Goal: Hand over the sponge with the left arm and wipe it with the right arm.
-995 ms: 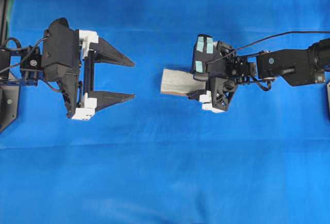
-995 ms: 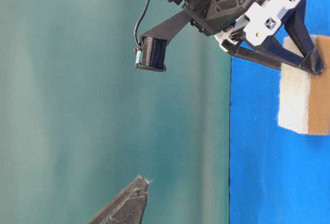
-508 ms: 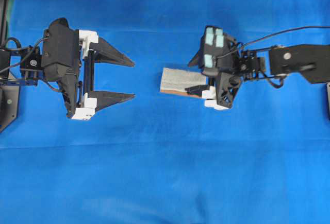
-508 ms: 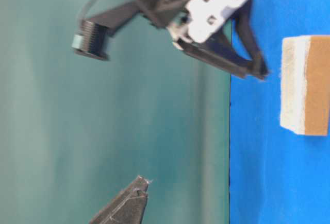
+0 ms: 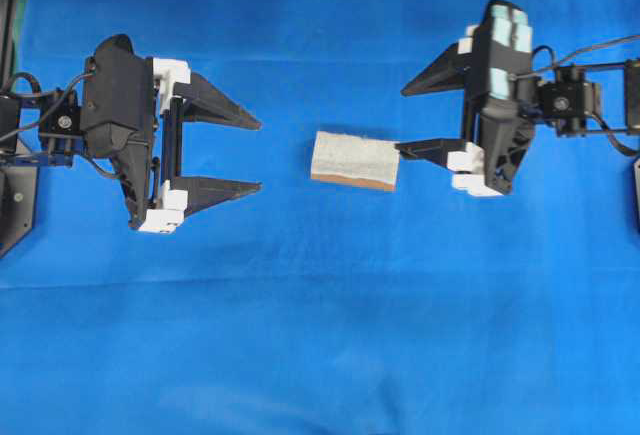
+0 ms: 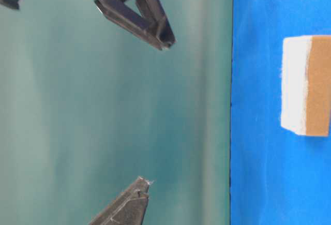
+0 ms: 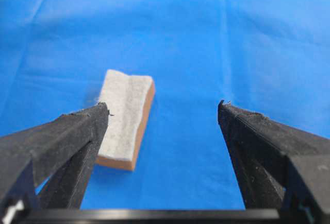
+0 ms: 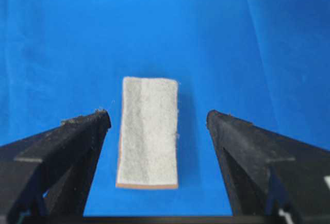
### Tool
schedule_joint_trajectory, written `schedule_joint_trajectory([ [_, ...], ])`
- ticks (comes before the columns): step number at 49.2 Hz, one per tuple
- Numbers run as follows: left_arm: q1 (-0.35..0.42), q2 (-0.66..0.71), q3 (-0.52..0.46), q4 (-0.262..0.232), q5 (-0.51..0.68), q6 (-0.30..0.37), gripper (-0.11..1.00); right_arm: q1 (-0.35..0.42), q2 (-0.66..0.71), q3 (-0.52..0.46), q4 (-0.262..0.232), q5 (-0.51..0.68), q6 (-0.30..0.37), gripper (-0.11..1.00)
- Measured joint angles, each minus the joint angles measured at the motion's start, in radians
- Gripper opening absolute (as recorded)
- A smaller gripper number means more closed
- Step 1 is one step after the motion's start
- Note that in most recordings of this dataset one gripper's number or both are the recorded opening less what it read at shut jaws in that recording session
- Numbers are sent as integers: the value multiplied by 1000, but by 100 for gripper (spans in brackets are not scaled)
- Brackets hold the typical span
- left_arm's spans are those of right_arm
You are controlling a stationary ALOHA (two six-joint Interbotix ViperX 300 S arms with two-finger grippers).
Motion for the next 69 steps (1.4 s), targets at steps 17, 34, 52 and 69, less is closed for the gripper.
schedule_joint_trajectory([
  [17,0,0,0,-2,-2,2,83,0,12,6,0,-32,2,73],
  [34,2,-18,5,0,21,-2,83,6,-32,25,0,-35,9,73],
  [52,0,-201,46,0,140,-2,83,6,-308,133,2,35,12,73],
  [69,0,-489,160,0,264,0,83,29,-612,290,8,114,12,72],
])
